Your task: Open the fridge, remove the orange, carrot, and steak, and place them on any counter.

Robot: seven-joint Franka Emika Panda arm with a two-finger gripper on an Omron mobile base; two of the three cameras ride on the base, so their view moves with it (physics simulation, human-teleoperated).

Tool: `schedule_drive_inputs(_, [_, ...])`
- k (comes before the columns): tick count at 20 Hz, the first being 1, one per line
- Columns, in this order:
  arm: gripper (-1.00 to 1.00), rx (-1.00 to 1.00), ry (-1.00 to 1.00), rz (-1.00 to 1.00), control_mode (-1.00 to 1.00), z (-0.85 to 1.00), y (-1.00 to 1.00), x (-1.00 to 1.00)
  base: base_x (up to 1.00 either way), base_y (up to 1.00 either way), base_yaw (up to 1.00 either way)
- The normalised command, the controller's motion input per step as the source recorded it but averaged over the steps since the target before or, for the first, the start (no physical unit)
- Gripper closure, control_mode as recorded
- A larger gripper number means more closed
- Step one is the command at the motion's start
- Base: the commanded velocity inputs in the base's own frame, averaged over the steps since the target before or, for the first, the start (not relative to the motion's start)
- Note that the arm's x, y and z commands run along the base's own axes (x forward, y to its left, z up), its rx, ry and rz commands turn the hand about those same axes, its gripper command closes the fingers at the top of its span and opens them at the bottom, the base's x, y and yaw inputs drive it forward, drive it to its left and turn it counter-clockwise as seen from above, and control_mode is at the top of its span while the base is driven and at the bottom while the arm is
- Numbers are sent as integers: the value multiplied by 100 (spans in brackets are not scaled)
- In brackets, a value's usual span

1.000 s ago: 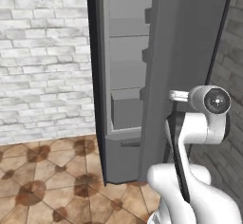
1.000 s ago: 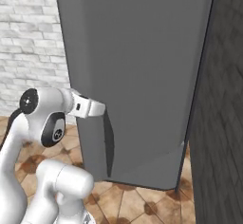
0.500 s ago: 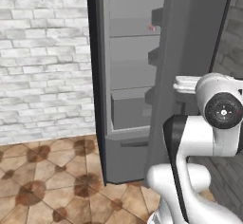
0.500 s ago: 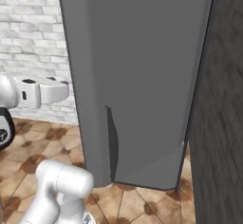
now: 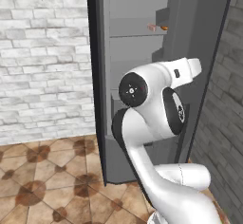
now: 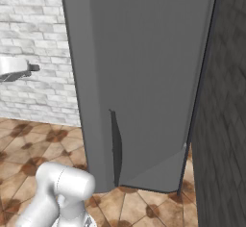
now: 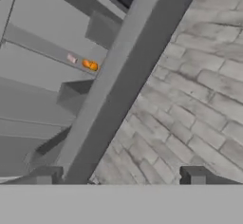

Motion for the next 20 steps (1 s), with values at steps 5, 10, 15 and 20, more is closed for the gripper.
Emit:
schedule_drive_inputs(5, [-100, -32, 19, -17, -100, -31, 40, 70, 0, 0, 0])
schedule_drive_inputs(10, [-100, -31, 2, -19, -100, -50, 32, 83, 0, 0, 0])
schedule_drive_inputs(15, [-100, -16, 6, -25, -100, -24, -17, 86, 0, 0, 0])
schedule_drive_inputs(20, [-100, -3, 5, -11, -100, 0, -16, 60, 0, 0, 0])
